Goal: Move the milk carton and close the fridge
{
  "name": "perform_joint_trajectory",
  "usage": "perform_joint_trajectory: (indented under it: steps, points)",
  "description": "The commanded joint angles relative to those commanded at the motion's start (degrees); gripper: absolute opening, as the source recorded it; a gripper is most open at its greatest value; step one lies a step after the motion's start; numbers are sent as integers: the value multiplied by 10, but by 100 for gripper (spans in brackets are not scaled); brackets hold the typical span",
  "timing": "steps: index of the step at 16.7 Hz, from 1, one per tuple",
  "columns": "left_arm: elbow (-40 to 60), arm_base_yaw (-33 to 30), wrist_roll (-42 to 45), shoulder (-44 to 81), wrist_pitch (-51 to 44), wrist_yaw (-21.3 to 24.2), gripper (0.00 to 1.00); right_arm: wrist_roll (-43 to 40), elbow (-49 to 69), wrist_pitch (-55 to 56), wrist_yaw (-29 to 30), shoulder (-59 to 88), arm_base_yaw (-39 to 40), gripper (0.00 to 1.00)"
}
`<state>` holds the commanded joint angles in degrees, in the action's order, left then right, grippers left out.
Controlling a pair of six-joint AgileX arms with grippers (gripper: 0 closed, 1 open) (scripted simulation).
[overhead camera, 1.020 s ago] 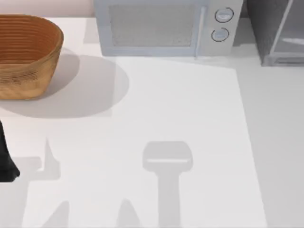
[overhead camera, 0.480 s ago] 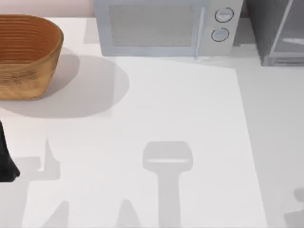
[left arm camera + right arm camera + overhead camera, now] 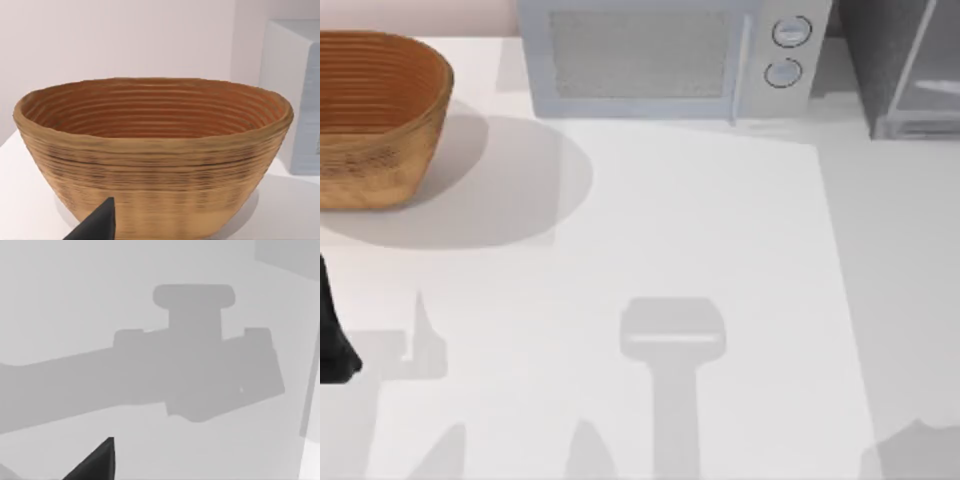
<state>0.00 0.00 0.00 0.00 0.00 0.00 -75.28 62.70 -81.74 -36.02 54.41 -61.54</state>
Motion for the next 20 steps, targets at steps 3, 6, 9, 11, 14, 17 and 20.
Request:
perform_joint_trajectory:
  steps: [3,6,9,11,14,17,20]
  points:
    - [0,0,0,0,0,0,100,-185,51,-7,-70,184,-159,100]
    - [0,0,0,0,0,0,100,-317,93,-19,-124,340,-288,100]
    - [0,0,0,0,0,0,100,-396,122,-27,-160,444,-376,100]
    - [0,0,0,0,0,0,100,-420,134,-32,-174,484,-409,100]
    - [0,0,0,0,0,0,100,-425,140,-35,-180,501,-422,100]
    - [0,0,0,0,0,0,100,-425,140,-35,-180,501,-422,100]
    - [0,0,0,0,0,0,100,-418,138,-29,-181,500,-419,100]
